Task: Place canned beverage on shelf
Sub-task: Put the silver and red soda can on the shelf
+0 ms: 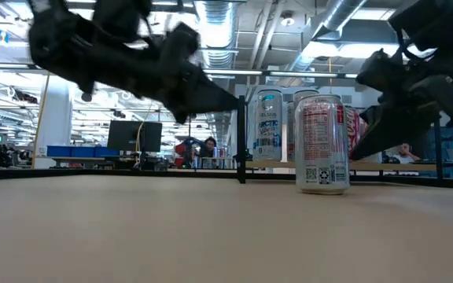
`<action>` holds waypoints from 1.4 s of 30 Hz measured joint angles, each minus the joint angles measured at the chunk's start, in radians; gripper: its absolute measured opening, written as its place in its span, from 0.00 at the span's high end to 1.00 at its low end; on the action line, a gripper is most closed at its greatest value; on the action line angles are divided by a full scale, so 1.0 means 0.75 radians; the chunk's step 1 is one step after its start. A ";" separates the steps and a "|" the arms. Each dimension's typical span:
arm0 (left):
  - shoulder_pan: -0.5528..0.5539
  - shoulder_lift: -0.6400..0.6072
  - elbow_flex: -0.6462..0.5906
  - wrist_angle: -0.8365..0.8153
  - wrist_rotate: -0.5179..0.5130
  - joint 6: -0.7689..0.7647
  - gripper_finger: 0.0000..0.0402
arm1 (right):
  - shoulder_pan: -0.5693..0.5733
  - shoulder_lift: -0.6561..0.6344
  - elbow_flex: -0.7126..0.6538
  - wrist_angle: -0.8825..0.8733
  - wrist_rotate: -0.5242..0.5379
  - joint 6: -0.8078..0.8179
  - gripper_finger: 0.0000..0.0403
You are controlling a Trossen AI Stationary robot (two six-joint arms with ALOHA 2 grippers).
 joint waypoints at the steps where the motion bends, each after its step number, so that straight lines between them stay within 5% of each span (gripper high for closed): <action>1: 0.010 0.046 0.032 -0.004 0.059 -0.012 1.00 | -0.001 0.008 0.000 -0.005 0.002 0.000 0.97; 6: 0.033 0.264 0.226 -0.021 0.308 -0.023 1.00 | -0.007 0.037 -0.002 -0.028 0.031 0.010 0.96; 14: 0.034 0.540 0.596 -0.082 0.503 0.026 1.00 | -0.094 0.021 0.000 0.044 0.098 -0.108 0.96; 22: 0.037 0.633 0.797 -0.427 0.438 0.058 1.00 | -0.086 0.021 -0.001 0.117 0.000 -0.134 0.96; 34: 0.041 0.624 0.799 -0.529 0.281 0.067 1.00 | 0.119 0.023 0.000 0.078 -0.073 0.055 0.96; 42: 0.033 0.609 0.799 -0.597 0.304 0.068 1.00 | 0.249 0.022 0.000 0.075 -0.099 0.115 0.96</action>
